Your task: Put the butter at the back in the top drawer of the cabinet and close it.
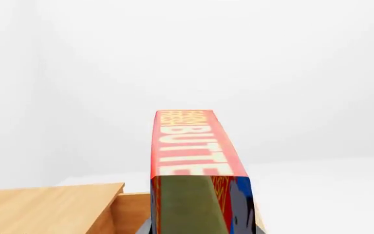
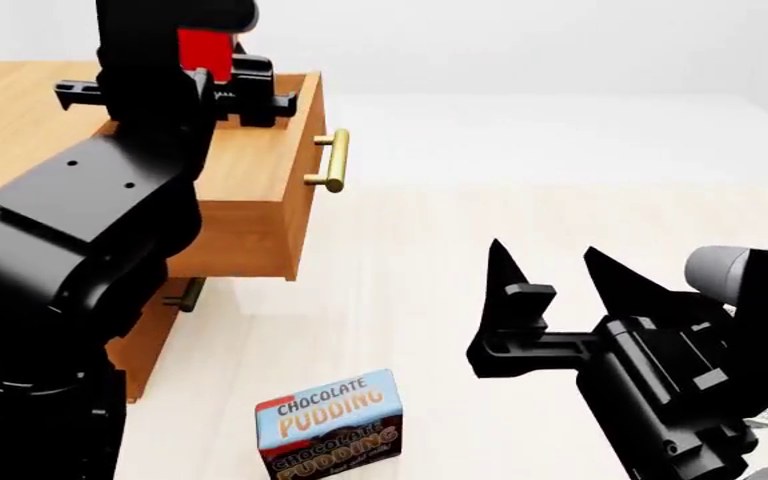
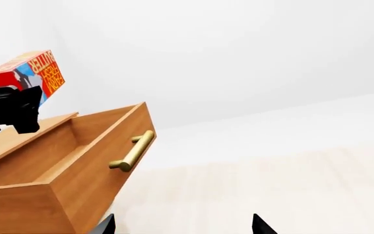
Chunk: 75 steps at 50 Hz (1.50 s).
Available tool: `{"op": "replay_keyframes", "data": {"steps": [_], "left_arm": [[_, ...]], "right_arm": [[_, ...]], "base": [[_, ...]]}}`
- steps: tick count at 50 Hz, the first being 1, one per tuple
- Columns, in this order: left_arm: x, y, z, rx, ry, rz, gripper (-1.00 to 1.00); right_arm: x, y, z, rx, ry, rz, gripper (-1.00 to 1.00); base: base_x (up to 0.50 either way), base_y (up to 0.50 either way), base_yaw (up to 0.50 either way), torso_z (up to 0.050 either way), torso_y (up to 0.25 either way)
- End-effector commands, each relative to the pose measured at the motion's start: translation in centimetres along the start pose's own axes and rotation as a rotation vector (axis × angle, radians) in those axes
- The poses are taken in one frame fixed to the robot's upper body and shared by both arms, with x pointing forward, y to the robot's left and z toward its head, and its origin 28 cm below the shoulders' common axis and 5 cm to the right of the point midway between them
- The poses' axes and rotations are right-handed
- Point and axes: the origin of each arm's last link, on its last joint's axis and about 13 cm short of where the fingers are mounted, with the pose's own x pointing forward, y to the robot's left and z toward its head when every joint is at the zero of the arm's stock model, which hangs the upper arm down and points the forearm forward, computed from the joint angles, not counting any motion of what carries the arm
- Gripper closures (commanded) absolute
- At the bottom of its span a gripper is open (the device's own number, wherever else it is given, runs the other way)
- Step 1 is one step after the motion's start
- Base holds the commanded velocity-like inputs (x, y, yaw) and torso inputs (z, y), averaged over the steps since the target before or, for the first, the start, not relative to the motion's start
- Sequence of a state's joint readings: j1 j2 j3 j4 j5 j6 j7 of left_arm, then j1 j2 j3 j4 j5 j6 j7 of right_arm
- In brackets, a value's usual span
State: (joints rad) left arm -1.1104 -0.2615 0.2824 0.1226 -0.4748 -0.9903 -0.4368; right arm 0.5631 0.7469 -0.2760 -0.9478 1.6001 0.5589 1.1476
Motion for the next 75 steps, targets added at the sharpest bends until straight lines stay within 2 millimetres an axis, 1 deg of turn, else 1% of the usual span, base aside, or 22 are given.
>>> {"op": "replay_keyframes", "data": {"steps": [1,21,49,63,75], "left_arm": [[0.4,0.2,0.4,0.005,-0.021,0.031,1.0],[0.9,0.4,-0.4,-0.02,0.009,0.053,1.0],[1.6,0.5,-2.6,-0.037,0.082,0.063,1.0],[1.9,0.4,-3.2,-0.034,0.102,0.071,1.0],[2.2,0.8,-3.5,-0.033,0.109,0.118,1.0]], "right_arm": [[0.0,0.0,0.0,-0.004,0.002,0.001,-1.0],[0.0,0.2,-0.2,-0.011,0.01,0.006,-1.0],[0.0,0.2,-0.5,-0.011,0.02,0.005,-1.0],[0.0,0.1,-0.6,-0.009,0.024,0.002,-1.0],[0.0,0.1,-0.7,-0.013,0.027,0.003,-1.0]], "base": [[0.0,0.0,0.0,0.0,0.0],[0.0,0.0,0.0,0.0,0.002],[0.0,0.0,0.0,0.001,0.002],[0.0,0.0,0.0,0.0,0.001],[0.0,0.0,0.0,0.001,0.002]]}}
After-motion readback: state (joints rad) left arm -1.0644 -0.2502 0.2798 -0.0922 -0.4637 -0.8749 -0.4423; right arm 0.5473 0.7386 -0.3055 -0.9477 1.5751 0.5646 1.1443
